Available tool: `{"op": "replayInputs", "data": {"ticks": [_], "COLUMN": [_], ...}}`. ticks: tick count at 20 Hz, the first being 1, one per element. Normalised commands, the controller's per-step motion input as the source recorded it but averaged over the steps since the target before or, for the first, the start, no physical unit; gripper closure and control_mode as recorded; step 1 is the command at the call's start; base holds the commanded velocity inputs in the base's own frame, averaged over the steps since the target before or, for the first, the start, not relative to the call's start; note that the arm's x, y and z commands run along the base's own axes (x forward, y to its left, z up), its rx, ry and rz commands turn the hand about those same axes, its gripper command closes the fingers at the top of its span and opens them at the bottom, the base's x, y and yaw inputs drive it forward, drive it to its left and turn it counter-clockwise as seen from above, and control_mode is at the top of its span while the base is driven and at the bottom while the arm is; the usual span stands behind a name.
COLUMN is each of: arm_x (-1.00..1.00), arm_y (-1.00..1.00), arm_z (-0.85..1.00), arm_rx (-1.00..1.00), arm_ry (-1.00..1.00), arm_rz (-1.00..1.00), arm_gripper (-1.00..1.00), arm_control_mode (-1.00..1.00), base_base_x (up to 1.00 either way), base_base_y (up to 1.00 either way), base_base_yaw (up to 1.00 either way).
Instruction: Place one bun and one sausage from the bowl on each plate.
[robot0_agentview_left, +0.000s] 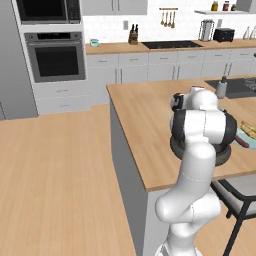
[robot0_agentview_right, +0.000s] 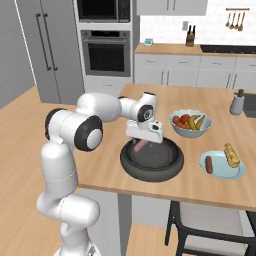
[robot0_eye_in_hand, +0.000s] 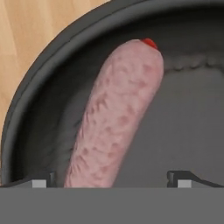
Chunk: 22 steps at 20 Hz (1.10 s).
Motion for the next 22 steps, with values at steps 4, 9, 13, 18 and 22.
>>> {"op": "replayInputs", "data": {"ticks": [4, 9, 13, 18, 22], "arm_x": [-0.21, -0.11, -0.08, 0.00, 0.00], "arm_y": [-0.11, 0.14, 0.14, 0.00, 0.00], "arm_z": [-0.19, -0.33, -0.57, -0.27, -0.01], "arm_rx": [0.00, 0.00, 0.00, 0.00, 0.00], "arm_ry": [-0.19, -0.25, -0.26, -0.09, 0.00], "arm_rz": [0.00, 0.02, 0.01, 0.00, 0.00], "arm_gripper": [-1.00, -1.00, -1.00, -1.00, 1.00], "arm_control_mode": [-1.00, -1.00, -1.00, -1.00, -1.00], "base_base_x": [0.00, 0.00, 0.00, 0.00, 0.00], "base_base_y": [0.00, 0.00, 0.00, 0.00, 0.00], "base_base_yaw": [0.00, 0.00, 0.00, 0.00, 0.00]}}
